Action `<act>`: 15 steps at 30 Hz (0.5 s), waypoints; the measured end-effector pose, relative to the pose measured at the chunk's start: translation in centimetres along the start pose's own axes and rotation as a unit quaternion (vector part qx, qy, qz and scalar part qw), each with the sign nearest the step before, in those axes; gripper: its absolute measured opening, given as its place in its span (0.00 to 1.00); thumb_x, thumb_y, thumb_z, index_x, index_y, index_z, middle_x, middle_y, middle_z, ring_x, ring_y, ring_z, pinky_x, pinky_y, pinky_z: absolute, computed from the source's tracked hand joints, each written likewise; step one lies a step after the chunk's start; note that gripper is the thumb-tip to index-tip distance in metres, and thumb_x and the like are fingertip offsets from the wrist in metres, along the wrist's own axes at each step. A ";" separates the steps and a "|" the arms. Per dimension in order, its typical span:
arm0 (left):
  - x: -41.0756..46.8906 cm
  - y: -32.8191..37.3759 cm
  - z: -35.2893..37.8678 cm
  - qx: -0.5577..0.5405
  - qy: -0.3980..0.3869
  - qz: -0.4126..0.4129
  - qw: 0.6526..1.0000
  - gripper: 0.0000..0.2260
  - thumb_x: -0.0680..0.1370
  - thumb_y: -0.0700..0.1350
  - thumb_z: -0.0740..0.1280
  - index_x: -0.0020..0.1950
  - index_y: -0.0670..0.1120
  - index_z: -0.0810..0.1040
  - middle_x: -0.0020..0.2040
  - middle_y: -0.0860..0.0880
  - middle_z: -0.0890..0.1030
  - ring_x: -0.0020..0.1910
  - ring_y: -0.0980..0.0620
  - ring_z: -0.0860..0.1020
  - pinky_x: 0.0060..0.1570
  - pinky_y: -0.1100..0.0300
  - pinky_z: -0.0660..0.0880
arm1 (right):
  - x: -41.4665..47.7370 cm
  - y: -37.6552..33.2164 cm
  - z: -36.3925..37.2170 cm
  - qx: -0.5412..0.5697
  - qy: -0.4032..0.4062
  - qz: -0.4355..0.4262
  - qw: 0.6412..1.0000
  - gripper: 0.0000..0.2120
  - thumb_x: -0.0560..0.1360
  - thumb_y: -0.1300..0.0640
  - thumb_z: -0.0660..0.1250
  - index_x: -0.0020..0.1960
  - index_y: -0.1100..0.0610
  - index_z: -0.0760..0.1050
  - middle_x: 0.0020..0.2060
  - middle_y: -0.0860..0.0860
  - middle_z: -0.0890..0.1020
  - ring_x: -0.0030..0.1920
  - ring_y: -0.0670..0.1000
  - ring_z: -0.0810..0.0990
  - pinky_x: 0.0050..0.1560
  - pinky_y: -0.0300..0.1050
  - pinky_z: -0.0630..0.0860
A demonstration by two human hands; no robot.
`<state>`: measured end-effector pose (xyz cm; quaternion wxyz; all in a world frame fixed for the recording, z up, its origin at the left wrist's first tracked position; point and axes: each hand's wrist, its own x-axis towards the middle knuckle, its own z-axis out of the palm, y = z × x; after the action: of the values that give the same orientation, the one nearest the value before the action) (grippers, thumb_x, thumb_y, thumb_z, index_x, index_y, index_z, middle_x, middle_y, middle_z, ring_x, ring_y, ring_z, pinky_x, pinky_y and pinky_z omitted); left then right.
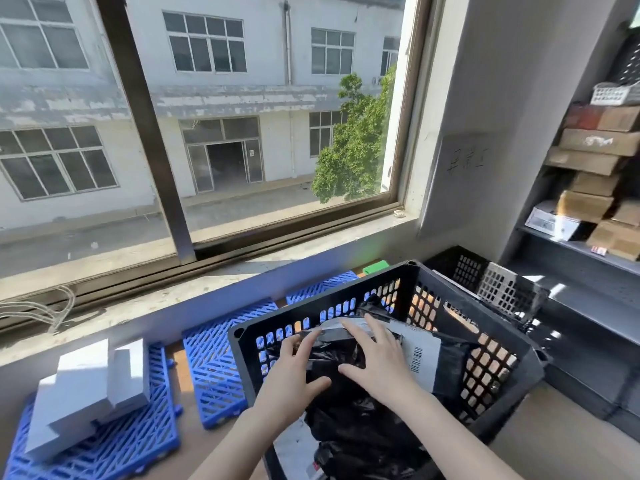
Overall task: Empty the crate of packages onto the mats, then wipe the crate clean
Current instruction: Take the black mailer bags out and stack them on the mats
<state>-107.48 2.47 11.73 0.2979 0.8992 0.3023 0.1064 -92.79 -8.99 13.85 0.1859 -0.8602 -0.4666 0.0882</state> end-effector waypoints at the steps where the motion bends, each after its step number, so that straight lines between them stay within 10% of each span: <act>1: 0.3 0.0 0.3 0.002 -0.008 0.000 1.000 0.34 0.77 0.55 0.67 0.77 0.64 0.51 0.75 0.53 0.56 0.64 0.52 0.72 0.57 0.61 0.71 | 0.1 0.0 0.2 0.017 0.001 0.006 1.000 0.34 0.74 0.41 0.65 0.75 0.36 0.52 0.78 0.48 0.47 0.77 0.53 0.46 0.75 0.54 0.51; 15: 0.6 0.3 -0.3 -0.062 0.021 0.043 0.997 0.29 0.77 0.58 0.65 0.75 0.62 0.58 0.71 0.60 0.61 0.66 0.62 0.67 0.60 0.69 0.62 | 0.5 -0.9 0.1 0.138 0.143 -0.018 0.980 0.14 0.74 0.58 0.71 0.59 0.51 0.77 0.64 0.44 0.73 0.65 0.45 0.71 0.59 0.32 0.64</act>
<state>-106.95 2.82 12.11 0.3419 0.8887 0.2624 0.1567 -93.28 -8.13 14.17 0.3694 -0.8212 -0.4341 0.0243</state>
